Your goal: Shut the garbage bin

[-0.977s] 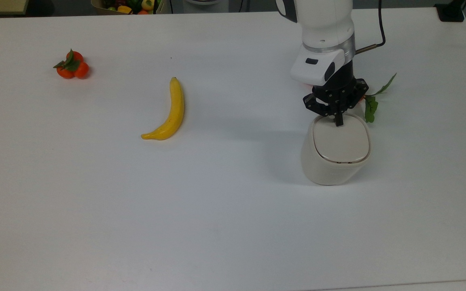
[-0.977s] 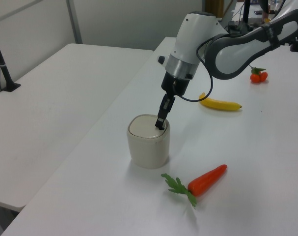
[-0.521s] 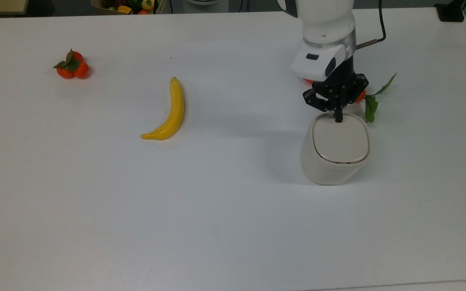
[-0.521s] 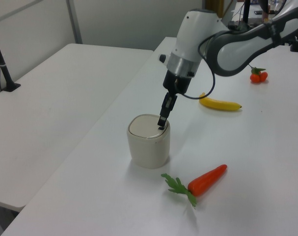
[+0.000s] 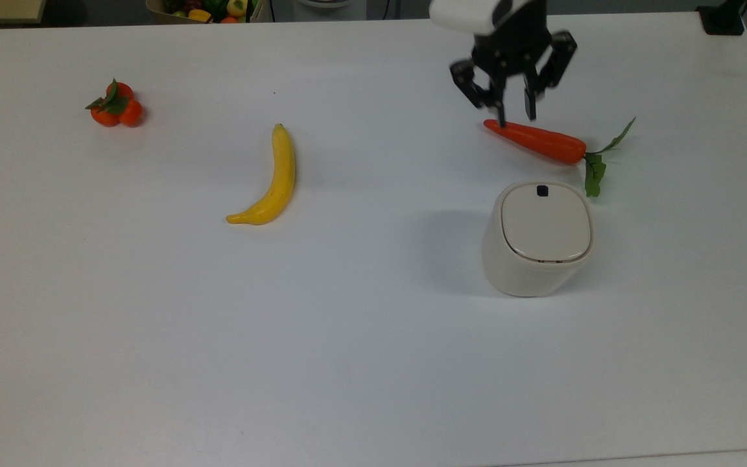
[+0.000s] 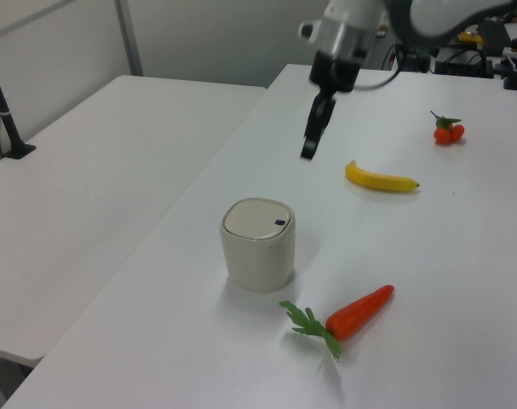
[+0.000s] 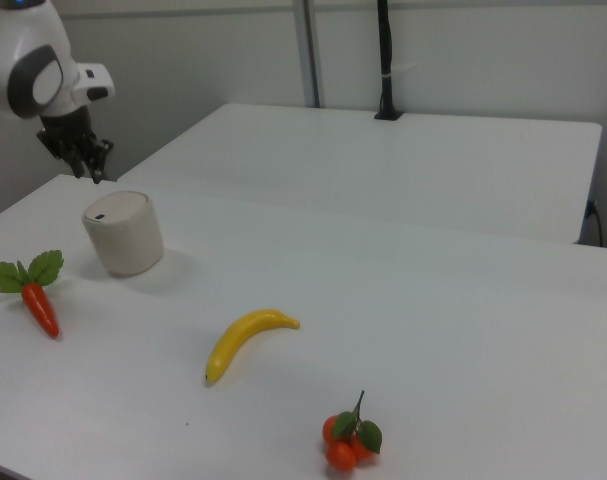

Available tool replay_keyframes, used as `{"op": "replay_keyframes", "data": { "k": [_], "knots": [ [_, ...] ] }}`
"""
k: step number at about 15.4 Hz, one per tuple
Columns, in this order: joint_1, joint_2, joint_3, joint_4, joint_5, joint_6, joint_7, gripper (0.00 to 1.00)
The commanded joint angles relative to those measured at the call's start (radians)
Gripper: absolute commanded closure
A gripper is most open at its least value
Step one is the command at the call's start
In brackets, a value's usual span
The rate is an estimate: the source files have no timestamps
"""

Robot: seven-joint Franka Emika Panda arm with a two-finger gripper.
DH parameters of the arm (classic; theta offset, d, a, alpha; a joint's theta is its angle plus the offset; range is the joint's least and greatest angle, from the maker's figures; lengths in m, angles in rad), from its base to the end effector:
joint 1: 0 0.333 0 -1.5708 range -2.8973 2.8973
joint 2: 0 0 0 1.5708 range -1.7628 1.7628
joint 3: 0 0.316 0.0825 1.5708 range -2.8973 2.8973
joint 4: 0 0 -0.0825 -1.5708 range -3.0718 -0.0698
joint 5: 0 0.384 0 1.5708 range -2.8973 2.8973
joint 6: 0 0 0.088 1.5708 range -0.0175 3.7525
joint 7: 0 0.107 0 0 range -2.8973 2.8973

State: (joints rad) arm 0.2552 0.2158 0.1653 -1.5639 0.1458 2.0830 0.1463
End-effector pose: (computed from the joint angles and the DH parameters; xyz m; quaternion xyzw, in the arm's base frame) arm 0.6004 0.2653 0.5518 -0.9792 -0.1047 -0.1219 0.1243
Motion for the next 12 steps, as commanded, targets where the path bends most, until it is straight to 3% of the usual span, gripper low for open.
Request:
{"op": "replay_keyframes", "data": {
  "k": [1,6,12],
  "knots": [
    [-0.036,-0.12,-0.015,-0.025,0.001,-0.154,0.021,0.0],
    [-0.043,-0.237,-0.111,-0.021,-0.005,-0.375,0.019,0.0],
    [-0.047,-0.259,-0.234,-0.028,-0.032,-0.436,-0.039,0.0]
  ]
}}
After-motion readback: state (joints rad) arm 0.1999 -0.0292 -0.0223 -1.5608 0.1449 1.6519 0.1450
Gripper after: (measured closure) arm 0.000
